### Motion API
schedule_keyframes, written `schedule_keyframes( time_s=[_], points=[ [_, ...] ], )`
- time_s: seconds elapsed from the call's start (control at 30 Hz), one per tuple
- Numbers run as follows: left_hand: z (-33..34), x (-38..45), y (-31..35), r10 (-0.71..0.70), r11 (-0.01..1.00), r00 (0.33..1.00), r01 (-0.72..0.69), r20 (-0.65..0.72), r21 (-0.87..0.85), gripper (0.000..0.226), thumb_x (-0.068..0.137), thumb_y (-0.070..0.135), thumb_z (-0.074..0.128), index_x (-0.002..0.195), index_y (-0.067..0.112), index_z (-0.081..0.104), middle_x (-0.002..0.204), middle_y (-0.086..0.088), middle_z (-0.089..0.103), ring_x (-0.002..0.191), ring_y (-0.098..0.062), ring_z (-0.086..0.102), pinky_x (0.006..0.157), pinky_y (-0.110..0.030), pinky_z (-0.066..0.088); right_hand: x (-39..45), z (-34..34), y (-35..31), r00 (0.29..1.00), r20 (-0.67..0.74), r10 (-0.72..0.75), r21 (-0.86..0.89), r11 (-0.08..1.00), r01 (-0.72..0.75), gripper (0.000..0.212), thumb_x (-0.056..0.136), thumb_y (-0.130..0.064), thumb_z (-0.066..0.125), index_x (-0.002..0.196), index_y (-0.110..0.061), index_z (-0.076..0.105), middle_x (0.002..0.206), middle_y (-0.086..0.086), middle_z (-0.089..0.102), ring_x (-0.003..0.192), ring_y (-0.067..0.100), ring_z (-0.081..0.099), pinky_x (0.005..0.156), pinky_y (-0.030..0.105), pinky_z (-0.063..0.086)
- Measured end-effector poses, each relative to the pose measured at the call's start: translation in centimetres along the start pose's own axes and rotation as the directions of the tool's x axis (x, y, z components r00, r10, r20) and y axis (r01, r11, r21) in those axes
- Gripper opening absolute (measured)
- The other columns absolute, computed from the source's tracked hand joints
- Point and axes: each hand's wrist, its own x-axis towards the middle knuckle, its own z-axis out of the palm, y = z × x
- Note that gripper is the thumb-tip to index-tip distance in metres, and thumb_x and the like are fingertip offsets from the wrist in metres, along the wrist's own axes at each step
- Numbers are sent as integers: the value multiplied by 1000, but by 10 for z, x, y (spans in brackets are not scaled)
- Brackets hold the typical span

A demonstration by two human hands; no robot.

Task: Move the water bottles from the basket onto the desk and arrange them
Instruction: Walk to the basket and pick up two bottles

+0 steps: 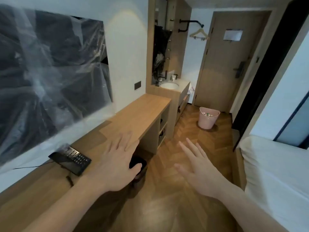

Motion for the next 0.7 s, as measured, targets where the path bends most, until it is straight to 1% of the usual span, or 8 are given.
schedule_keyframes(
  time_s=[0.07,0.13,0.3,0.37,0.43,0.57,0.7],
  points=[
    [11,38,26,-9,1000,1000,10,27,-20,78,103,64,32,165,35,-7,168,7,-32,157,-23,-22,130,-51,5,15,-8,36,1000,20,19,-46,999,-18,80,99,-77,34,164,-52,-5,170,-25,-24,158,13,-25,132,49,0],
    [19,81,56,-1,1000,999,1,33,-8,77,104,63,33,165,35,-4,168,7,-31,157,-24,-24,130,-52,4,35,-20,75,998,34,55,-82,995,-52,80,98,-79,33,163,-52,-8,169,-24,-26,158,14,-25,132,51,1],
    [34,182,125,18,999,999,-18,32,26,75,104,63,31,166,34,0,170,4,-26,157,-26,-22,129,-53,-1,87,-51,170,996,44,71,-111,992,-66,81,100,-76,33,164,-49,-7,166,-24,-30,159,17,-25,127,45,-7],
    [36,220,146,23,999,1000,-23,10,34,75,104,63,31,166,34,1,170,3,-25,157,-26,-22,129,-53,-4,112,-68,200,996,56,69,-132,989,-61,81,100,-77,32,165,-47,-8,169,-21,-28,159,19,-25,129,47,-6],
    [38,256,162,30,998,1000,-29,-5,48,75,104,63,31,166,34,1,170,2,-25,157,-26,-21,129,-53,-6,137,-85,225,995,59,76,-149,987,-66,82,101,-76,31,165,-45,-8,171,-17,-27,160,21,-24,132,51,-2],
    [40,322,183,23,997,1000,-22,-16,78,77,103,67,27,166,34,-2,169,2,-30,157,-26,-23,129,-54,-3,185,-107,267,995,34,91,-147,986,-85,80,102,-74,30,166,-43,-7,173,-15,-24,161,23,-21,132,53,1],
    [48,390,189,35,994,999,-34,-9,107,78,101,70,23,166,35,-4,167,4,-34,155,-26,-29,128,-54,-8,239,-121,302,991,35,129,-150,981,-123,80,102,-73,31,166,-43,-6,174,-13,-21,162,24,-18,132,53,2]
  ],
)
